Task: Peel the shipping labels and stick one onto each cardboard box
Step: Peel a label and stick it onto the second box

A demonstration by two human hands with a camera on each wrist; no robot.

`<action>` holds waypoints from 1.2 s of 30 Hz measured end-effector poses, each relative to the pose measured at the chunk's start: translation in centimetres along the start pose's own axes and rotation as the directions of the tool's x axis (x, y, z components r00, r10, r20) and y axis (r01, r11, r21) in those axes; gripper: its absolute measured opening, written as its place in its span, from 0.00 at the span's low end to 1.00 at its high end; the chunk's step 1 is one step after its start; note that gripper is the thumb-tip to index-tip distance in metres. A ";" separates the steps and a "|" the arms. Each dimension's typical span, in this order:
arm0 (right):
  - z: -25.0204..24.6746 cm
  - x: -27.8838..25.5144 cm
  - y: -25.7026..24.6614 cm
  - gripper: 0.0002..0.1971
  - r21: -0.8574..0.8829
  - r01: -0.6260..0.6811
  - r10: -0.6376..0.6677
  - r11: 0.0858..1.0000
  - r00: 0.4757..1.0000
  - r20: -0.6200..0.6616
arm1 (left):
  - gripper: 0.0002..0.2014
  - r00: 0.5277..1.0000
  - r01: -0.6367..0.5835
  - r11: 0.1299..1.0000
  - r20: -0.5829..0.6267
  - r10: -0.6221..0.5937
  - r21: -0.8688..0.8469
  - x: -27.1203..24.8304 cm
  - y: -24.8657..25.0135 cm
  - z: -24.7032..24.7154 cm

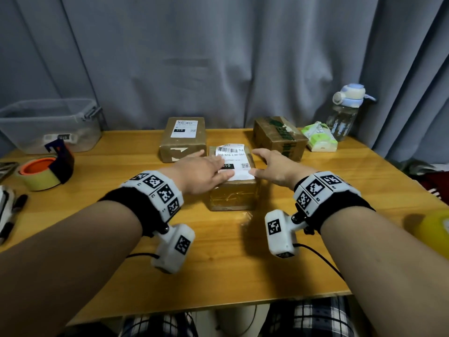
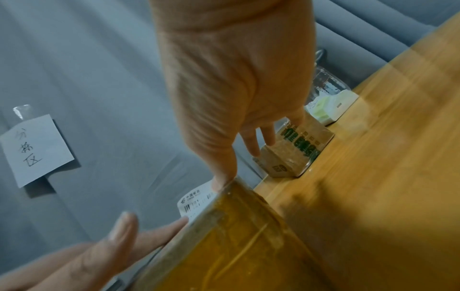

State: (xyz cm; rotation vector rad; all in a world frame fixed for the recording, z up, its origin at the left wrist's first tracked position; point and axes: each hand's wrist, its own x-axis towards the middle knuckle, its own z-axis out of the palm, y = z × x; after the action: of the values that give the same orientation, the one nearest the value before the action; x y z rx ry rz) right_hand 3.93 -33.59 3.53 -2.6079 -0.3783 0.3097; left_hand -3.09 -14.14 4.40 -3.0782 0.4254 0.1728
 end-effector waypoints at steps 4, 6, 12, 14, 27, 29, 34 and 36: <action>-0.2 0.0 -0.5 0.33 -0.045 0.019 -0.018 0.999 1.000 0.010 | 0.29 0.993 -0.110 0.985 0.018 0.114 -0.131 0.5 1.8 0.9; -0.2 -0.1 -0.2 0.32 -0.036 0.018 -0.018 0.999 1.000 0.018 | 0.28 0.997 -0.072 0.988 -0.002 0.073 -0.137 0.4 0.6 0.5; 1.3 -1.2 -1.9 0.13 -0.075 0.364 -0.369 0.928 0.927 -0.065 | 0.20 0.998 0.039 0.999 -0.045 -0.039 0.001 1.7 0.2 0.1; 1.8 -1.7 -2.3 0.13 -0.084 0.375 -0.382 0.923 0.918 -0.108 | 0.18 0.992 0.008 0.995 -0.122 -0.020 -0.098 1.4 0.5 0.7; 1.4 -0.6 -2.9 0.23 -0.232 0.318 -0.307 0.919 0.948 0.083 | 0.28 0.998 0.020 0.979 0.055 -0.010 -0.201 2.0 -0.4 -0.9; 1.2 -0.2 -3.3 0.22 -0.265 0.309 -0.290 0.913 0.951 0.108 | 0.31 0.994 0.034 0.980 0.113 -0.012 -0.196 2.5 -0.6 -1.4; 0.9 1.1 -4.4 0.21 -0.304 0.264 -0.230 0.915 0.962 0.144 | 0.39 0.975 0.060 0.985 0.219 -0.024 -0.163 3.5 -1.0 -2.4; 0.8 1.7 -4.6 0.21 -0.317 0.247 -0.209 0.916 0.966 0.149 | 0.41 0.970 0.060 0.986 0.243 -0.021 -0.154 3.9 -1.1 -2.7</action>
State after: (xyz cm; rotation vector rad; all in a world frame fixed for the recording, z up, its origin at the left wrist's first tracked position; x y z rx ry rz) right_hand 4.33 -28.82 4.86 -2.8413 -0.8349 0.3373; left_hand 1.25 -14.22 6.62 -3.1602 0.3516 0.6000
